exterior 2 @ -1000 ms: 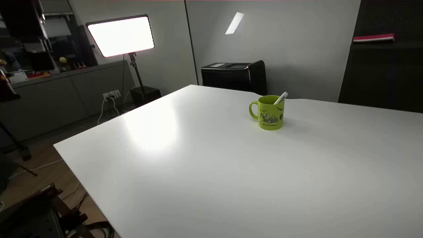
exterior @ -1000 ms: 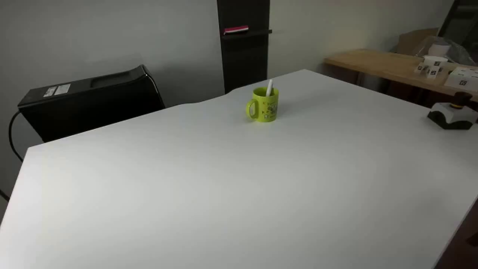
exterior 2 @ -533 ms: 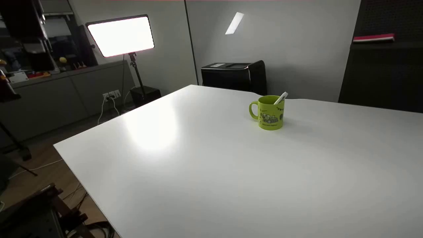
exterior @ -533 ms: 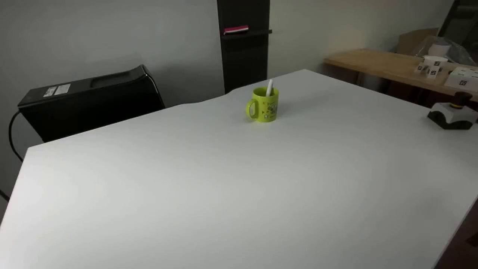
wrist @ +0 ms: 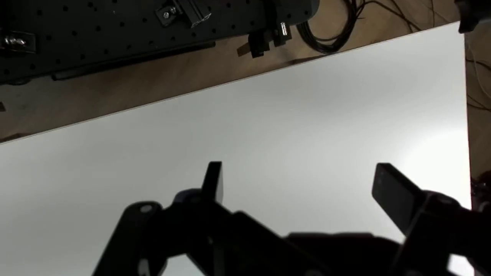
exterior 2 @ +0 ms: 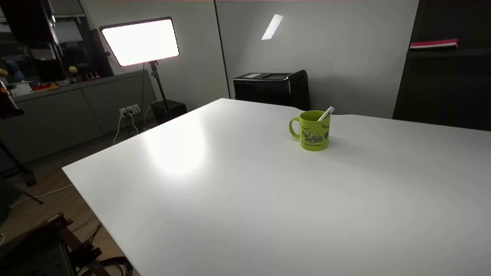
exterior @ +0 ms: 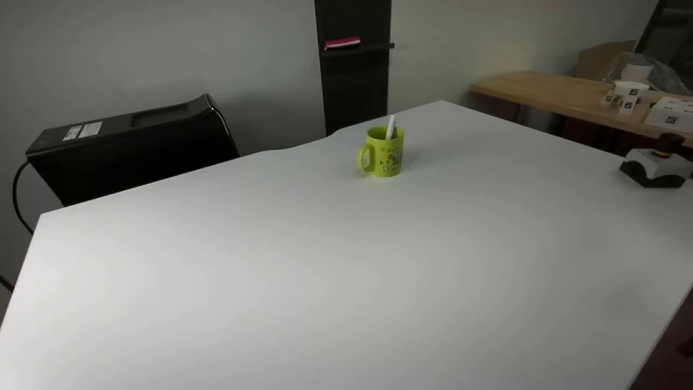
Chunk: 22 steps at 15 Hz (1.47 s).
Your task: Put the marker on the table
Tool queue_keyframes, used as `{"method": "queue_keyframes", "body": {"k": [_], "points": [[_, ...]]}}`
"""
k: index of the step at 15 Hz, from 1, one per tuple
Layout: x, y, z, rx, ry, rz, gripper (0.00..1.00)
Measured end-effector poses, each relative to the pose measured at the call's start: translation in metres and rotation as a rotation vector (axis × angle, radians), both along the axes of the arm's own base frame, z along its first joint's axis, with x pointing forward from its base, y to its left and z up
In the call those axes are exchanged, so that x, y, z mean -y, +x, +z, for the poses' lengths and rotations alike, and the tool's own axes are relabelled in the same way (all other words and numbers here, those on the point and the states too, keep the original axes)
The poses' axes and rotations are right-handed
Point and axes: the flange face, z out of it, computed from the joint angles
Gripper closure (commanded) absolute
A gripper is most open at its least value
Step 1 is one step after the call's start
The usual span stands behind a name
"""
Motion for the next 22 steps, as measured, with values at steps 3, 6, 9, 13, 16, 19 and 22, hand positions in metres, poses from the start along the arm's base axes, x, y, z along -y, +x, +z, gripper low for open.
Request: {"method": "queue_keyframes", "body": {"k": [3,6,9,13,16,19,22], "points": [[0.013,0.024,0.001,0.023,-0.009,-0.035,0.0],[0.031,0.062,-0.001,0.069,-0.024,-0.062,0.0],[0.048,0.109,0.001,0.13,-0.05,-0.082,0.0],[0.067,0.174,0.007,0.188,-0.1,-0.096,0.0],[0.083,0.218,0.015,0.225,-0.129,-0.103,0.0],[0.106,0.258,0.017,0.225,-0.134,-0.129,0.0],[0.114,0.273,0.013,0.216,-0.136,-0.136,0.0]]}}
